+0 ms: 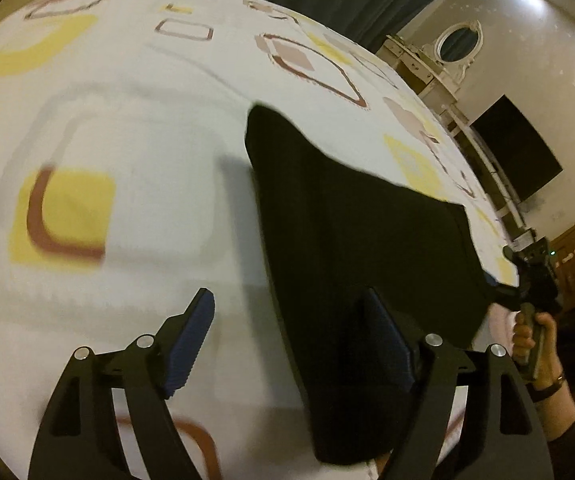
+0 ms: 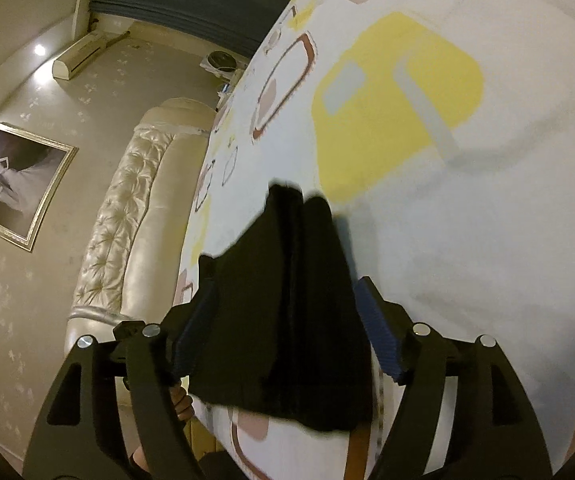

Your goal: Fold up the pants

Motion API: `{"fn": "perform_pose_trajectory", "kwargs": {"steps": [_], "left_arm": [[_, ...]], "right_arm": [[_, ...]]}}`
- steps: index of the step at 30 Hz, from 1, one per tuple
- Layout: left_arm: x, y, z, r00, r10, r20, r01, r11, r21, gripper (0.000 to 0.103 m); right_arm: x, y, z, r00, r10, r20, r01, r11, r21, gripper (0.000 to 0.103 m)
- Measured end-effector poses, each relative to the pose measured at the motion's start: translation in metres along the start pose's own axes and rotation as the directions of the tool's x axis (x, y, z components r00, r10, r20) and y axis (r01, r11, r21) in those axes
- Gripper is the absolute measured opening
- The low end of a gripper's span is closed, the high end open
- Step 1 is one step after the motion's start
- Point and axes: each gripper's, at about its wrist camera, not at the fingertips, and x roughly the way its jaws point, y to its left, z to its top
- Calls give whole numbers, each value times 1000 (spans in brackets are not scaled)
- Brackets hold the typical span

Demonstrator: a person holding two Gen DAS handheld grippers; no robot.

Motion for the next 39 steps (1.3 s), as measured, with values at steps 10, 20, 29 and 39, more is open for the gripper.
{"fn": "perform_pose_trajectory", "kwargs": {"steps": [10,20,29,39], "left_arm": [[2,-9,-32,999,-50,-15,48,997,-68,80],[10,-10,-34,996,-92,-18,89,989,-121,81],[12,-4,-39,991,-133,-19,128,980,-153,82],[21,-15,-40,984,-169,-47,160,975,-153,57]], "right_arm": [[-7,-12,-40,1000,-20,-10,20,999,33,75],[10,-4,-45,1000,-19,-22,19,1000,15,80],[8,-7,-42,998,-54,-23,54,998,24,80],[35,-1,-47,992,-51,-115,54,998,22,52]]}}
